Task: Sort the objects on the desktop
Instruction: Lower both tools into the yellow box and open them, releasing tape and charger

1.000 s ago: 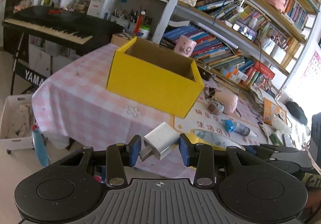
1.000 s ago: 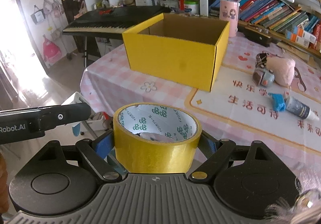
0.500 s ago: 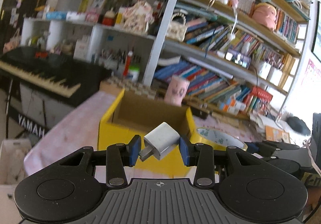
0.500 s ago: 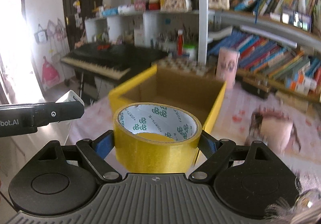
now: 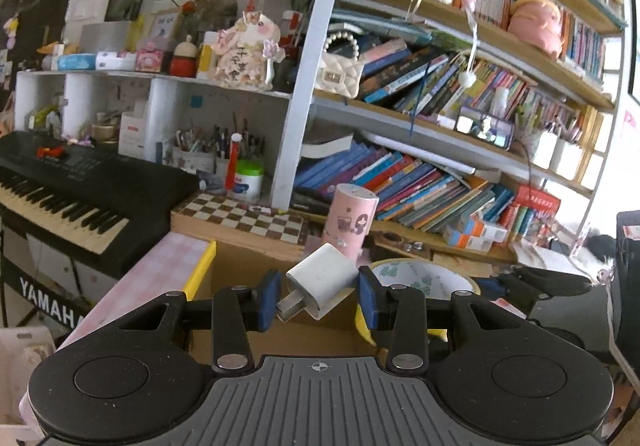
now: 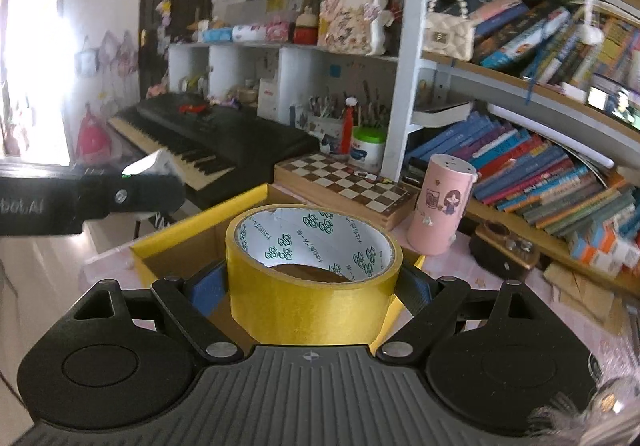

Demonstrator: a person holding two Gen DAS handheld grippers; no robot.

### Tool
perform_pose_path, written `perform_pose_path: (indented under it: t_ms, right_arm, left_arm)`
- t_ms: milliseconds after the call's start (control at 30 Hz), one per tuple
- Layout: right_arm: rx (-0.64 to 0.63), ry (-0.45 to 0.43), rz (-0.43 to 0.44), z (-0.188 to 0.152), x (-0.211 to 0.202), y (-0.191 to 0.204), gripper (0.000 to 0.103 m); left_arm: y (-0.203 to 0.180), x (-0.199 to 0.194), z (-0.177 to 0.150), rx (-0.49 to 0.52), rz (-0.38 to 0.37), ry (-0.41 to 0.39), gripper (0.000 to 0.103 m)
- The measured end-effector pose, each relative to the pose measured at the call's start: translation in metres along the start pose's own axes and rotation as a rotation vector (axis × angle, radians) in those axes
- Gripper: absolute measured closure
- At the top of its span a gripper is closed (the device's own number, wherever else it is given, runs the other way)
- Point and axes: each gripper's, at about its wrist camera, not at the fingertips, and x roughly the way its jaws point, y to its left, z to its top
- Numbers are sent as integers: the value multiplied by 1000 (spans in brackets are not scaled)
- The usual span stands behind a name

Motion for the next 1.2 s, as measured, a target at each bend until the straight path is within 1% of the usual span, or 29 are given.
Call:
perform_pose_path:
  t_ms: [200, 333, 500, 667, 867, 967, 1200]
  right_arm:
    - [-133, 81, 49, 0, 52, -9, 17]
    - [-227, 152, 87, -3, 87, -12, 17]
    - [-335, 242, 137, -10, 122, -12, 17]
    - [-389, 305, 168, -17, 143, -14, 17]
    - [-464, 410, 199, -27, 162, -10, 16]
    - [-464, 422, 212, -27, 163, -10, 16]
    - [-444, 411, 200, -25, 162, -12, 16]
  left_arm:
    - [2, 47, -1, 32, 51, 59, 64]
    - [5, 81, -10, 48, 80, 136, 64]
    - [7, 110, -23, 77, 110, 230, 64]
    - [9, 127, -31, 102, 127, 296, 64]
    - [9, 140, -37, 120, 134, 350, 64]
    - [9, 143, -40, 118, 127, 374, 64]
    - [7, 144, -40, 117, 117, 364, 64]
